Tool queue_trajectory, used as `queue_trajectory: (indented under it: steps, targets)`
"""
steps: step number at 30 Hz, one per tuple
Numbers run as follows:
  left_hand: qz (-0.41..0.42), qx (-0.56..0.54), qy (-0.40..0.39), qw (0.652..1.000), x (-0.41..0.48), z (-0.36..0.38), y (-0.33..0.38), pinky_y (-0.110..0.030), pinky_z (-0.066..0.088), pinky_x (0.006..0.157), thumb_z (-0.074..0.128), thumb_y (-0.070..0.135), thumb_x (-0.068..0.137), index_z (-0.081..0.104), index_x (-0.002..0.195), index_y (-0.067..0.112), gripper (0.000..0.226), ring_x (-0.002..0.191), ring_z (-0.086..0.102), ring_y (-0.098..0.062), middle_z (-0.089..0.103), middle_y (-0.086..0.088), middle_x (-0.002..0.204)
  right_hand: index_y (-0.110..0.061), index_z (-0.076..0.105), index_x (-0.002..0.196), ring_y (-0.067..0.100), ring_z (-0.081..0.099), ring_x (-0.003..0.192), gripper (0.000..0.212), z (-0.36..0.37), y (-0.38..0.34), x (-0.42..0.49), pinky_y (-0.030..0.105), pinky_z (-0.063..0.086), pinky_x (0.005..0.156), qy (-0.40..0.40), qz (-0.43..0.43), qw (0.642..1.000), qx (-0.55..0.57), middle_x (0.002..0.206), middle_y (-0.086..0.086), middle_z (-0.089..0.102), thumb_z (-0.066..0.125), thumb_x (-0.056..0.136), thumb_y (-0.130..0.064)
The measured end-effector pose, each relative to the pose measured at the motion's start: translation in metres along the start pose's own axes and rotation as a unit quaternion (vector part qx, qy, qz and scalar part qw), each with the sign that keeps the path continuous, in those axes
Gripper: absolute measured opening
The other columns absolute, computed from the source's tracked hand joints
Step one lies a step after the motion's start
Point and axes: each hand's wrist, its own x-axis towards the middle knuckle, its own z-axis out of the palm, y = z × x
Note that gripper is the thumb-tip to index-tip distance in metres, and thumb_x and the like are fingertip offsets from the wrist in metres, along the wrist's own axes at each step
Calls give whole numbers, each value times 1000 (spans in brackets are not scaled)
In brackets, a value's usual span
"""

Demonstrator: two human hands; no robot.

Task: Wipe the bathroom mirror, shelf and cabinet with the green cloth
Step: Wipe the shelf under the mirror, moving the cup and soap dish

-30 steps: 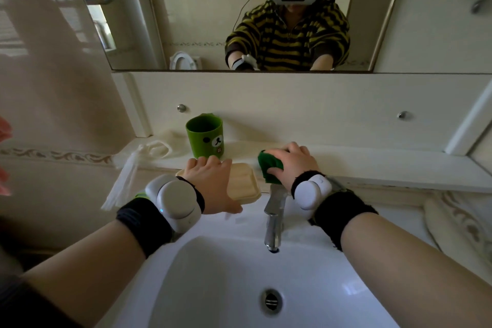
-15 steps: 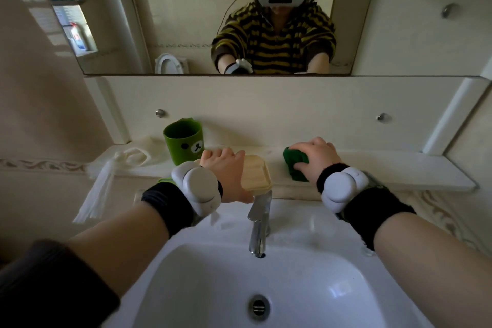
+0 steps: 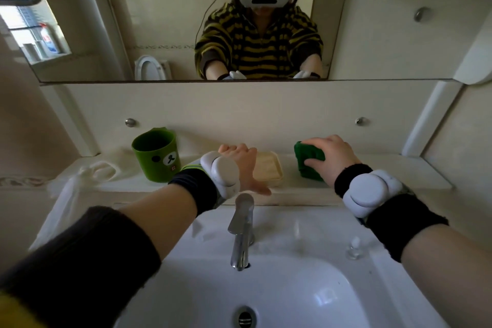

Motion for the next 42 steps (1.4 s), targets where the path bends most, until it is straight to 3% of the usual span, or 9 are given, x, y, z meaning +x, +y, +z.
queue_trajectory:
  steps: [4,9,17,22,32,42]
  targets:
    - [21,-7,1,1000,8,-1,1,-36,28,102,53,85,58,39,135,20,101,118,46,-24,46,-2,130,-26,55,125,33,44,112,41,-2,3,1,37,35,100,12,-4,1000,15,120,12,47,63,86,-19]
    - [54,5,72,996,11,1,0,-35,20,107,49,83,63,33,142,28,97,129,25,-21,29,3,140,-25,56,124,32,44,112,40,1,5,3,35,35,99,13,-10,1000,24,118,11,47,63,85,-19]
    - [58,4,143,988,17,10,-5,-33,22,102,43,80,71,35,139,36,81,124,27,-21,30,3,135,-25,56,125,31,44,111,40,2,-4,8,33,35,98,15,-28,999,27,117,10,47,63,86,-20]
    - [39,7,175,984,9,8,-3,-34,23,102,43,79,72,34,139,26,86,123,30,-22,32,1,135,-26,55,126,31,44,111,40,-1,-14,12,34,36,99,17,-45,999,26,118,10,47,62,86,-21]
    - [-14,-32,281,959,-29,-14,-41,-33,20,100,48,45,91,52,124,28,37,120,33,-20,42,3,128,-27,51,129,34,44,111,42,14,-73,20,39,36,99,-7,-104,995,13,120,12,46,59,88,-23]
    - [-125,-27,306,943,-73,-20,-108,-34,18,104,53,45,88,51,126,25,44,125,30,-22,40,1,132,-29,52,128,35,43,110,42,49,-142,18,37,37,97,-46,-154,987,26,117,12,46,59,86,-23]
